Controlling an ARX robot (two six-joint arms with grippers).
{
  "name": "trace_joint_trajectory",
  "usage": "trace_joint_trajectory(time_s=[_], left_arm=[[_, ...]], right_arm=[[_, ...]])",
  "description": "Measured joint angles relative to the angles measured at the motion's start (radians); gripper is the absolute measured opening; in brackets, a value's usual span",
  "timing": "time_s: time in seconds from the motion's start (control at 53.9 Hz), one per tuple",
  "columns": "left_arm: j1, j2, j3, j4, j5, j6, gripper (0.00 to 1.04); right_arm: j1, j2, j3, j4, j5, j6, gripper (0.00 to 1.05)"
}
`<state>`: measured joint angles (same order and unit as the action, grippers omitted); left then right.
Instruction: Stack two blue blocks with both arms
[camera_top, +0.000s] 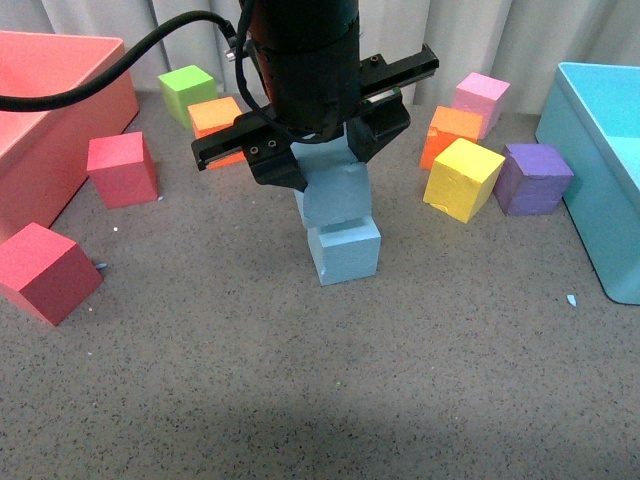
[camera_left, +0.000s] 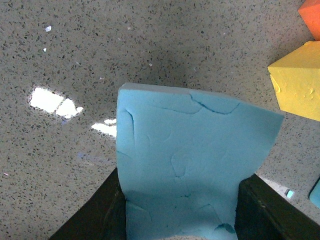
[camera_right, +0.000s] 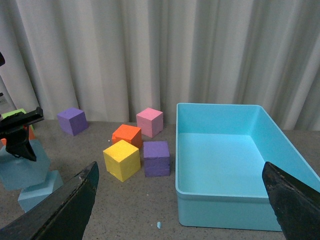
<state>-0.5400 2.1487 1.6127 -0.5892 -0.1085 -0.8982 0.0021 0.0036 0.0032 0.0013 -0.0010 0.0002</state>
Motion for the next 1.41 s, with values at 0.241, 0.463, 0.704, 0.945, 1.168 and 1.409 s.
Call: trace_joint_trajectory(time_s=[0.241,0.463,0.704,0.945,1.168,1.409], left_arm=[[-0.028,0.019,0.033,-0.018,0.004,-0.014,0.44],[-0.038,0.048,0.040,-0.024,0.000,-0.022,0.44],[-0.039,0.051,0.047,-0.029,-0.009,-0.022,0.44],[-0.039,0.056,0.060,-0.040,-0.010,-0.022,0.58],[-0.037,0.056,0.060,-0.039,-0.014,-0.019,0.98],[-0.023,0.010,0.023,-0.018,-0.034,0.021,0.98]], right_arm=[[0.000,0.000,0.000,0.000,0.000,0.000,0.95],[0.000,0.000,0.000,0.000,0.000,0.000,0.95],[0.000,0.000,0.000,0.000,0.000,0.000,0.95],[0.000,0.000,0.000,0.000,0.000,0.000,0.95],[0.000,0.000,0.000,0.000,0.000,0.000,0.95],[0.000,0.000,0.000,0.000,0.000,0.000,0.95]])
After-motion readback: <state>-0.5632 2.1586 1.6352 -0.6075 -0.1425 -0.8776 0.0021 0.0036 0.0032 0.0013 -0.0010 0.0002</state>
